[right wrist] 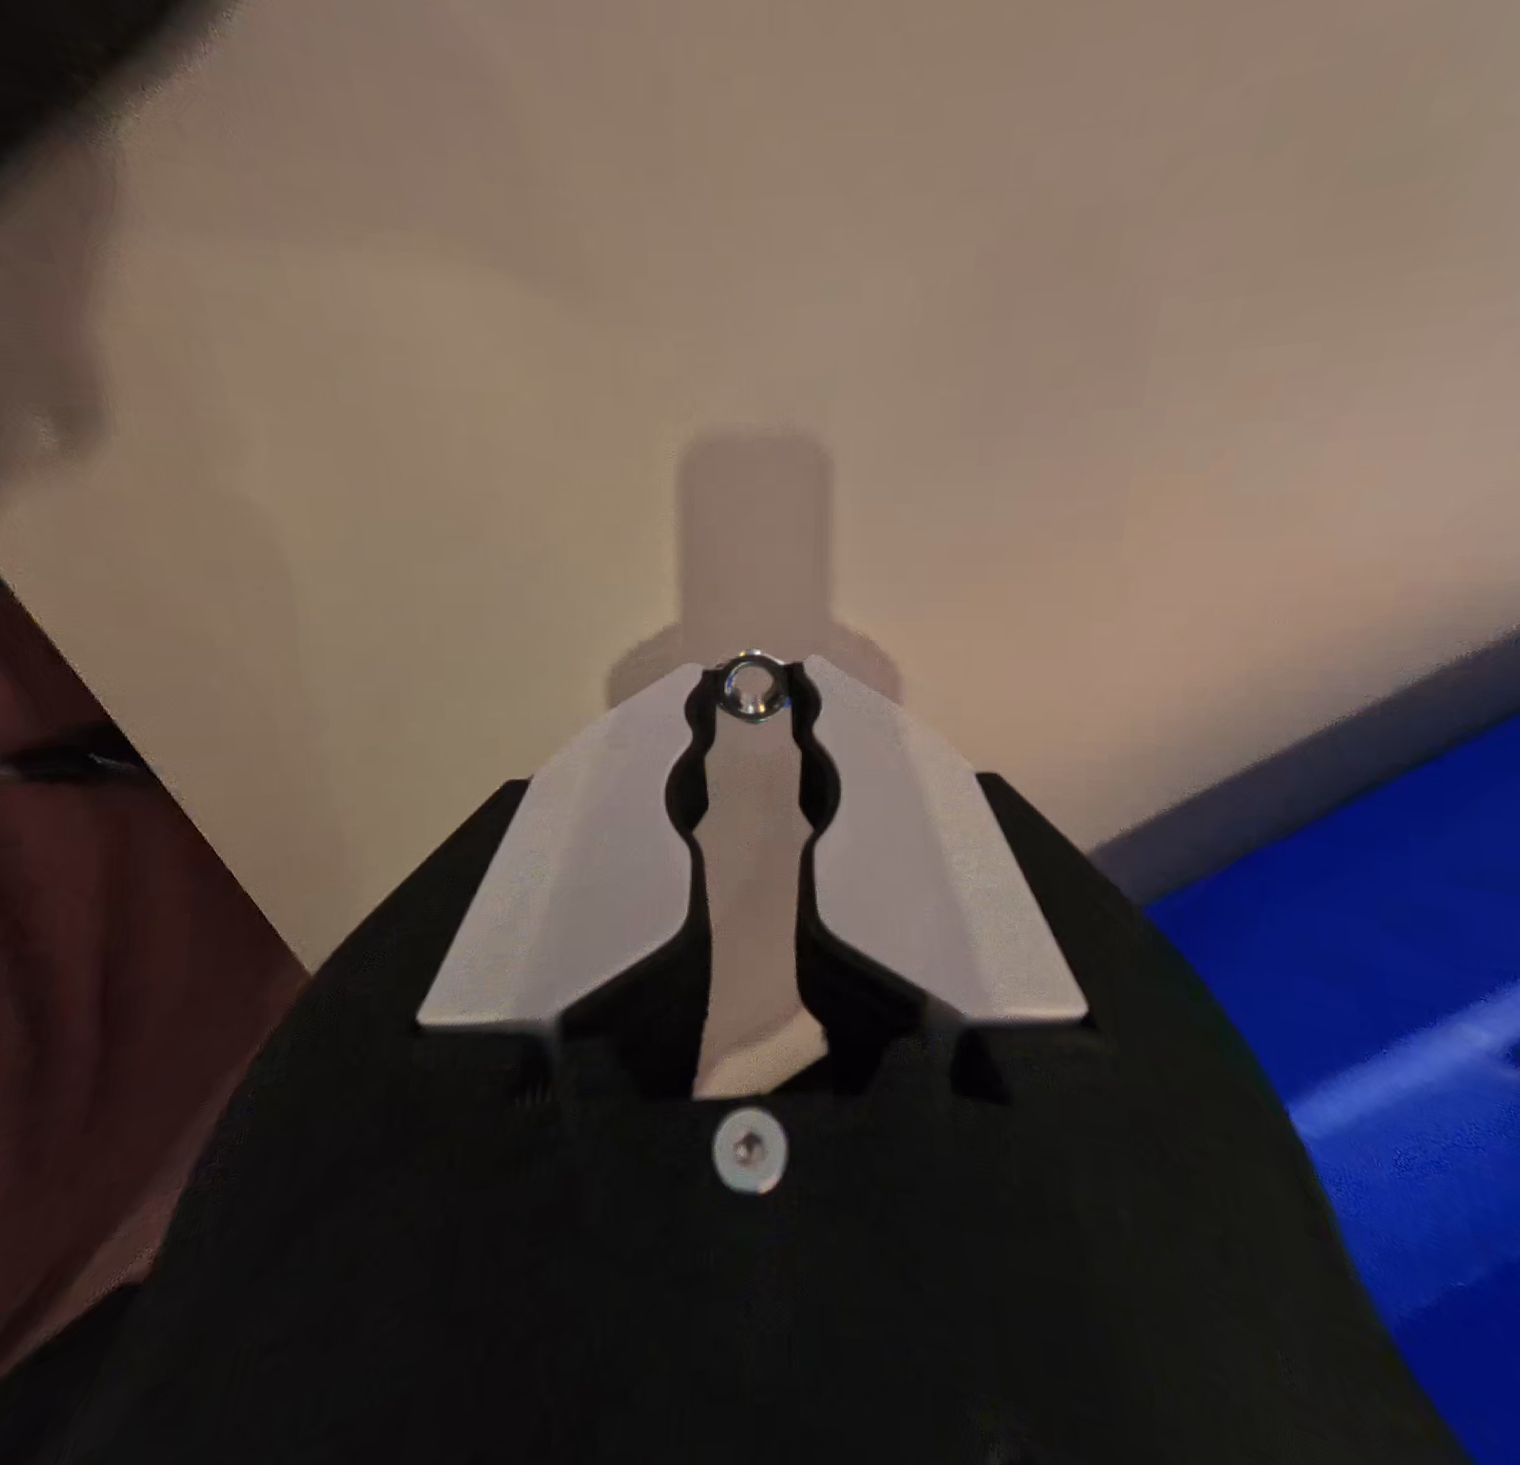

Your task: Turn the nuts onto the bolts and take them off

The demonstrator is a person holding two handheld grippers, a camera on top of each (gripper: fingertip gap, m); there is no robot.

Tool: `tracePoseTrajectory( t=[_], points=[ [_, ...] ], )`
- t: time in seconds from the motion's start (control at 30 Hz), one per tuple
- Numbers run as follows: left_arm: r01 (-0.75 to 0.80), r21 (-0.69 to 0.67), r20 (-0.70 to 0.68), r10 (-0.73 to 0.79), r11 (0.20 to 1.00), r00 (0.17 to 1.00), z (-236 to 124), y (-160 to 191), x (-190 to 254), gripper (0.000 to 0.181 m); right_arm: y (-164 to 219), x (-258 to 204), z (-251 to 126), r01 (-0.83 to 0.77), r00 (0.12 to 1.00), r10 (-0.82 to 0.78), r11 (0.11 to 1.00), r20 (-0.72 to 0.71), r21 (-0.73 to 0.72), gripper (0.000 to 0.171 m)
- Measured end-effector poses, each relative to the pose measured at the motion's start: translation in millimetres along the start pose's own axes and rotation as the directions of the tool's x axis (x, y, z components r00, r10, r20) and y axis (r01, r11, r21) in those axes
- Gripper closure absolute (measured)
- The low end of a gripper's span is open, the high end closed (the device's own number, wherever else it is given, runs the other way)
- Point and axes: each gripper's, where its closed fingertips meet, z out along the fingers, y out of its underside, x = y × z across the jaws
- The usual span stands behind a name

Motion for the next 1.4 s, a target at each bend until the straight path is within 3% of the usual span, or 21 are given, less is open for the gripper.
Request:
tracePoseTrajectory(
  t=[0.1,0.2,0.33,0.5,0.73,1.4],
  points=[
    [-0.008,-0.028,-0.026,0.008,1.0,1.0,8,6,2,0.167,-51,27,-74,0.051,0.996,-0.027,0.955,-0.085,0.293,0.153],
    [-0.022,-0.059,-0.077,0.018,0.998,0.997,24,12,9,0.167,-104,38,-144,0.164,0.986,-0.129,0.835,-0.103,0.526,0.153],
    [-0.109,-0.095,-0.133,0.096,0.99,0.986,49,20,23,0.167,-148,31,-189,0.259,0.946,-0.324,0.693,-0.031,0.673,0.153],
    [-0.298,-0.22,-0.156,0.268,0.929,0.951,80,45,36,0.167,-147,31,-156,0.438,0.858,-0.504,0.614,-0.1,0.657,0.153],
    [-0.286,-0.268,-0.227,0.228,0.92,0.947,102,63,44,0.167,-130,49,-119,0.522,0.808,-0.581,0.622,-0.104,0.584,0.153],
    [-0.41,-0.187,-0.319,0.339,0.893,0.885,103,58,71,0.167,-106,31,-105,0.624,0.712,-0.7,0.598,-0.052,0.503,0.153]
  ],
)
